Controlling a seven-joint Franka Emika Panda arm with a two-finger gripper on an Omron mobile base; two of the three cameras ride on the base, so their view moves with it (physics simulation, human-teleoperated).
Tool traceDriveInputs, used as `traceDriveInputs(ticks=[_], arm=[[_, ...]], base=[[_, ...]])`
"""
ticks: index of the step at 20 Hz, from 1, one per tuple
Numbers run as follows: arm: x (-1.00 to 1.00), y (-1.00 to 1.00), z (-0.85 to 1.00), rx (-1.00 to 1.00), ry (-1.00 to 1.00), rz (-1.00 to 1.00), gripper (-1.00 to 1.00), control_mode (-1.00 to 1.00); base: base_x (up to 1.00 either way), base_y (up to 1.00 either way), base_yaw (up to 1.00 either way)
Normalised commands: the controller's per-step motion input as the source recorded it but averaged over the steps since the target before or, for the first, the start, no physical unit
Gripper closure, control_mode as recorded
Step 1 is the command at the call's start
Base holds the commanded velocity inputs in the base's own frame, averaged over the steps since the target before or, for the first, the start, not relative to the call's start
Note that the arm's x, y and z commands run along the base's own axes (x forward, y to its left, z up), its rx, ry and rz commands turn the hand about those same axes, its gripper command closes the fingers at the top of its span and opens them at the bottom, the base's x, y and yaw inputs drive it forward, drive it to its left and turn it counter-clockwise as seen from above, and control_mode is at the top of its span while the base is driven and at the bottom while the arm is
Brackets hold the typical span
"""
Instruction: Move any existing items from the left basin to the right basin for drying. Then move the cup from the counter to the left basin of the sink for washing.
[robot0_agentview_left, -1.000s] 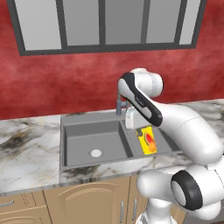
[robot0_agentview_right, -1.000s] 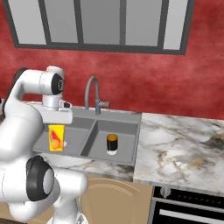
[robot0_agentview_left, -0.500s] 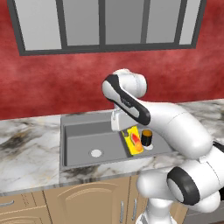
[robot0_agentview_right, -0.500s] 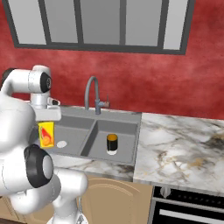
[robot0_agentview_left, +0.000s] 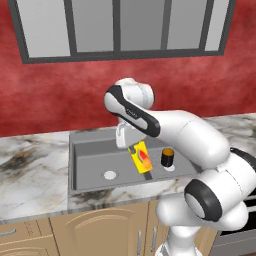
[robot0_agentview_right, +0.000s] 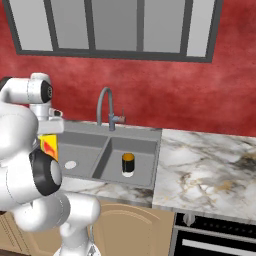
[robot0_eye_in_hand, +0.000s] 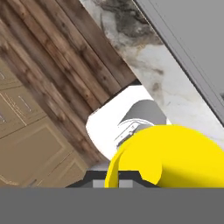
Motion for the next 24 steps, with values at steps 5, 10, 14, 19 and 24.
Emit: traceDriveInputs(ticks=[5,10,14,19,24], arm=[[0.24,0.2,-0.15,0.02,-0.07,0.05,1.0,-1.0],[0.25,0.13,-0.19,0.03,-0.12,0.04,1.0,-1.0],[0.2,0.04,-0.23,0.05,-0.14,0.02,1.0,-1.0],[0.17,0.05,-0.28,0.06,-0.13,0.01,1.0,-1.0],[0.17,0.03,-0.28,0.09,-0.09,0.0,1.0,-1.0]], base=[[0.0,0.0,0.0],[0.0,0.0,0.0],[0.0,0.0,0.0],[0.0,0.0,0.0],[0.0,0.0,0.0]])
